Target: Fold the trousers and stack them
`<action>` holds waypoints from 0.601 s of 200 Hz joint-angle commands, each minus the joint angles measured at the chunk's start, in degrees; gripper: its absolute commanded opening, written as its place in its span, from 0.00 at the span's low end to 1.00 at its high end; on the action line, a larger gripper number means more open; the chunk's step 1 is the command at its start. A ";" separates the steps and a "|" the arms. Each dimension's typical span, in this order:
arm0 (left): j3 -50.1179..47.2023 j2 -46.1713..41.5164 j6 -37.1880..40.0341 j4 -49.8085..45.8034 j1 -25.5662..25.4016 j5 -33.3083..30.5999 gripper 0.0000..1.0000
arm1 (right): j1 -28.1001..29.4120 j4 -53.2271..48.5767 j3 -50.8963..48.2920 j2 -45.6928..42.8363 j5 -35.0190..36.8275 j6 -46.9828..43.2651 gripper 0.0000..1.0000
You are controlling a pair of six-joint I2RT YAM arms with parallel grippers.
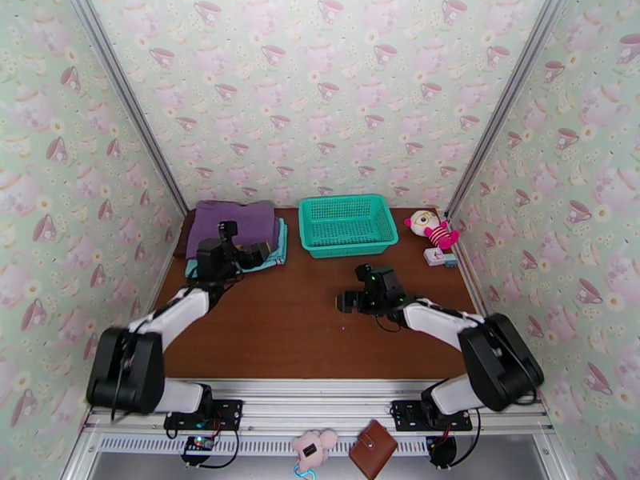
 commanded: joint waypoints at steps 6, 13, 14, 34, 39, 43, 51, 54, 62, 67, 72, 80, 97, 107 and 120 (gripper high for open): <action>-14.14 -14.61 9.25 -4.25 0.41 -29.93 1.00 | -1.86 2.39 -2.21 -13.56 24.85 -3.71 0.99; -18.11 -17.75 10.15 -2.80 0.74 -33.98 1.00 | -2.43 3.36 -2.92 -16.17 29.11 -5.40 0.99; -18.47 -18.10 10.28 -2.46 0.83 -34.50 1.00 | -2.54 3.58 -3.01 -16.45 29.69 -5.67 1.00; -30.64 -19.53 12.64 15.40 3.03 -33.08 1.00 | -3.52 16.07 -6.85 -17.31 36.19 -18.41 0.99; -31.72 -18.84 12.70 19.45 3.57 -32.43 1.00 | -3.81 19.12 -7.76 -16.11 37.40 -20.71 0.99; -31.79 -18.32 12.66 20.38 3.63 -31.93 1.00 | -4.00 21.42 -8.22 -14.66 39.28 -22.96 0.99; -30.52 -16.55 13.32 19.76 4.27 -30.80 1.00 | -4.47 24.22 -8.20 -10.99 42.82 -25.37 0.99; -29.98 -15.71 12.96 19.67 4.65 -30.23 1.00 | -4.82 24.83 -7.91 -9.48 43.54 -25.85 0.99; -29.06 -11.88 11.51 21.79 5.85 -27.52 1.00 | -5.87 27.18 -7.80 -5.58 44.78 -26.65 1.00; -28.51 -9.53 10.67 23.81 6.24 -25.67 1.00 | -6.40 30.31 -8.74 -3.42 45.02 -26.99 0.99; -28.28 -6.86 9.94 26.83 6.36 -24.29 1.00 | -6.87 35.18 -10.16 -1.49 44.99 -27.15 1.00; -28.09 -1.59 9.39 33.35 6.35 -22.99 1.00 | -7.83 42.52 -12.50 1.31 44.36 -26.26 0.99; -26.09 4.55 12.32 39.81 6.38 -24.37 1.00 | -9.92 55.10 -15.53 5.77 38.82 -25.98 0.99; -24.36 7.66 11.60 39.50 7.27 -25.70 1.00 | -11.31 55.44 -14.64 7.03 37.71 -25.30 1.00; -24.43 13.76 12.21 47.11 7.70 -23.06 1.00 | -14.85 55.89 -14.97 9.00 32.69 -22.28 0.99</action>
